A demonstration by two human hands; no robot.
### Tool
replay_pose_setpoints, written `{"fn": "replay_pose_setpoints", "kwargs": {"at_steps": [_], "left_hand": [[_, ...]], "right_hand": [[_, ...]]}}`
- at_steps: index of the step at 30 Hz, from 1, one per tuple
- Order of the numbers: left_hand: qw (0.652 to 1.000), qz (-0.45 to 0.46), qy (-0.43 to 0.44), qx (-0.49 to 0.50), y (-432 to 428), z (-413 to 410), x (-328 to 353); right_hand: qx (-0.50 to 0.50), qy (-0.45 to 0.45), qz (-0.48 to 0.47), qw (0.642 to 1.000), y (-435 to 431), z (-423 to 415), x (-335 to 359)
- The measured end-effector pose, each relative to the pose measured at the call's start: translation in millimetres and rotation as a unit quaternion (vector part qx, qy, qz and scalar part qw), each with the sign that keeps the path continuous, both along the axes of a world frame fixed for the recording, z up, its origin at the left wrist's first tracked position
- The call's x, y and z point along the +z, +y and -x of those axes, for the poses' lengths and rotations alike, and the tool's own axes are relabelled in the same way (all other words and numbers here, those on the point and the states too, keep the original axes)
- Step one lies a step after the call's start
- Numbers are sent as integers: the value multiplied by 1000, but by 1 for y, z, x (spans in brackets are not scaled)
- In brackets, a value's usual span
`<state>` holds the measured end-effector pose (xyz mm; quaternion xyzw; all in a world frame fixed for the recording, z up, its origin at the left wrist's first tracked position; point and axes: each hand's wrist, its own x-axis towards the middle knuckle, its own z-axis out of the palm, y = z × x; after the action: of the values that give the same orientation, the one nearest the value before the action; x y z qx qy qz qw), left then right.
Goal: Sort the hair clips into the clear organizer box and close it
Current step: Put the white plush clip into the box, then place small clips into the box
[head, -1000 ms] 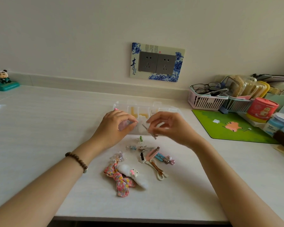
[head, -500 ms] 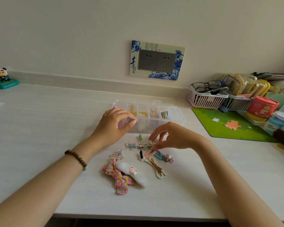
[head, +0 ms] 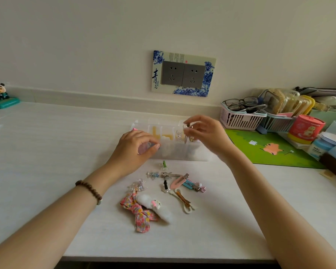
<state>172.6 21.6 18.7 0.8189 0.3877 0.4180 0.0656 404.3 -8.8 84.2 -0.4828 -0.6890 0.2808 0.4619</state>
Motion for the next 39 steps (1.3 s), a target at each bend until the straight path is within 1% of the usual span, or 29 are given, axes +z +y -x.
{"fn": "replay_pose_setpoints", "kwargs": {"at_steps": [2, 3, 5, 6, 8, 9, 11, 13, 14, 16, 18, 22, 25, 29, 35, 37, 39], "left_hand": [[1000, 1, -1, 0, 0, 0, 0], [1000, 0, 0, 0, 0, 0, 0], [1000, -1, 1, 1, -1, 0, 0], [1000, 0, 3, 1, -1, 0, 0], [1000, 0, 6, 0, -1, 0, 1], [1000, -1, 6, -1, -1, 0, 1], [1000, -1, 4, -1, -1, 0, 1], [1000, 0, 4, 1, -2, 0, 1], [1000, 1, 4, 1, -2, 0, 1], [1000, 2, 4, -1, -2, 0, 1], [1000, 1, 5, -5, -2, 0, 3], [1000, 2, 3, -13, -3, 1, 4], [1000, 0, -1, -10, -5, 1, 4], [1000, 0, 0, -6, -6, 0, 6], [1000, -1, 8, -3, -8, -1, 6], [1000, 7, -4, -9, -8, 1, 6], [999, 24, -26, -10, -8, 3, 7]], "right_hand": [[-73, -41, -52, 995, 13, 1, 4], [-92, -72, -64, 991, 18, 2, 5], [-94, -142, -57, 984, 26, 5, 5], [-87, -192, -45, 977, 28, 5, 4], [-77, -288, -29, 954, 30, 7, 1], [-77, -307, -27, 948, 30, 7, 0], [-85, -294, -38, 951, 26, 8, -1], [-84, -253, -63, 962, 17, 8, -1], [-68, -232, -69, 968, 11, 8, 0], [-1, -212, -50, 976, -4, 9, -1], [67, -219, -6, 973, -20, 11, -6], [97, -262, 4, 960, -36, 15, -25], [142, -285, 54, 946, -42, 22, -32], [143, -284, 61, 946, -43, 27, -39], [158, -239, 64, 956, -44, 28, -42], [172, -216, 67, 959, -46, 29, -39], [172, -194, 49, 965, -44, 29, -32]]}}
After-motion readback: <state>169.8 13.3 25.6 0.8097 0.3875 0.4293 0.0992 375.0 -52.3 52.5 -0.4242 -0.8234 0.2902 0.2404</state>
